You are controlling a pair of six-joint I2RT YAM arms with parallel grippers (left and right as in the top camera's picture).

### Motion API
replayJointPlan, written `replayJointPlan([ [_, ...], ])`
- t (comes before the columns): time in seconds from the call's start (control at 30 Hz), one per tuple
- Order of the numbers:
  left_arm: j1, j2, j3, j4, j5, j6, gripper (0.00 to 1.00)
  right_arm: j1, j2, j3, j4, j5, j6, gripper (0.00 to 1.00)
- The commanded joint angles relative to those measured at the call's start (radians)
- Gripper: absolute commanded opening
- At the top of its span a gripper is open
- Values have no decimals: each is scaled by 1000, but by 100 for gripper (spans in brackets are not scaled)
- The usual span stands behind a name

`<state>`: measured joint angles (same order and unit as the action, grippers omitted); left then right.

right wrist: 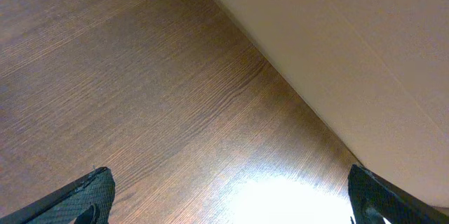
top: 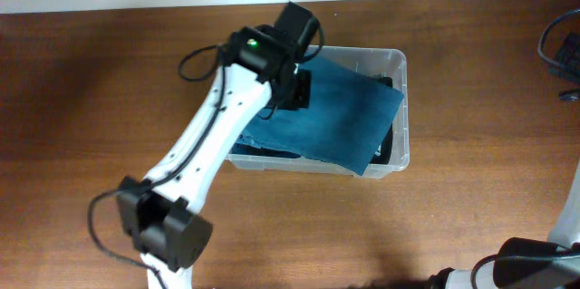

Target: Pack container

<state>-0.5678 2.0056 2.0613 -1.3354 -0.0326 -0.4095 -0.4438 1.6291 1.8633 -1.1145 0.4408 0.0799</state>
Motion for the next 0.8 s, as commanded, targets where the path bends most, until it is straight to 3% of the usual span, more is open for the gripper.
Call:
replayJointPlan([
  [0.0,-4,66,13,-16,7,-9,20,-2,0,5,3,12,14,98],
  [0.43,-4,126,13,-82,-88,-9,18,-2,0,5,3,12,14,98],
  [0.5,-4,126,14,-73,-87,-9,15,-2,0,5,3,12,14,99],
  [0.57,-7,121,32,-68,-85,-9,3,-2,0,5,3,12,14,98],
  [0.77,-35,83,92,-80,-49,-9,3,-2,0,5,3,12,14,99],
])
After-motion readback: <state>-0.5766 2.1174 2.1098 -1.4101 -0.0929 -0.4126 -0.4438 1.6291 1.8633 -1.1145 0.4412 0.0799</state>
